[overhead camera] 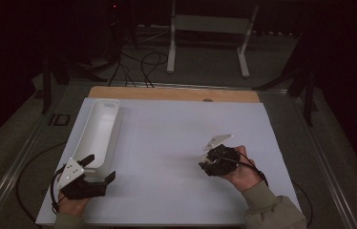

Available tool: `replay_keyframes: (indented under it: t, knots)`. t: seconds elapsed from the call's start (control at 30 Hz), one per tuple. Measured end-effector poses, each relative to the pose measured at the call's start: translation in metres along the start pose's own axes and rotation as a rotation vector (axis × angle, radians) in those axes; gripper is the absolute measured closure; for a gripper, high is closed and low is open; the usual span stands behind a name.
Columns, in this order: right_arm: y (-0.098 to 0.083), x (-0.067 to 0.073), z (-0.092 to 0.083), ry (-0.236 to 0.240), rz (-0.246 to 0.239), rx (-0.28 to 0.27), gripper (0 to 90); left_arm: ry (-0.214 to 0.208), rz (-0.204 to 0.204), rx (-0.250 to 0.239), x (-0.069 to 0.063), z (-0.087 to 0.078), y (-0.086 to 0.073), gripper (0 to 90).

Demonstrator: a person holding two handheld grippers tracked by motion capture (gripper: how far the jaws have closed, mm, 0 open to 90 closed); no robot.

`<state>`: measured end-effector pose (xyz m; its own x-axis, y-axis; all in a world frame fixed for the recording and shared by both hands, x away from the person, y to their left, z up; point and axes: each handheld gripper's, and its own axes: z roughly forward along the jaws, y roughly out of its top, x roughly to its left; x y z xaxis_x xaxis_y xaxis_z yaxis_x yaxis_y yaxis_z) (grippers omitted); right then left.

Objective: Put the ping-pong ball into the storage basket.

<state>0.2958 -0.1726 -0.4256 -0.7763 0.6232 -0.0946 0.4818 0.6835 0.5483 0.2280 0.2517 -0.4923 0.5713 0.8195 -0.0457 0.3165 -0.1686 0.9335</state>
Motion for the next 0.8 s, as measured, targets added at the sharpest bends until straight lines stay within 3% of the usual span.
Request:
replay_keyframes:
  t: [0.8]
  knots:
    - [0.016,-0.013,-0.012,-0.02,0.014,-0.027,49.9,-0.004,-0.004,0.001,0.001,0.0,0.0,3.6]
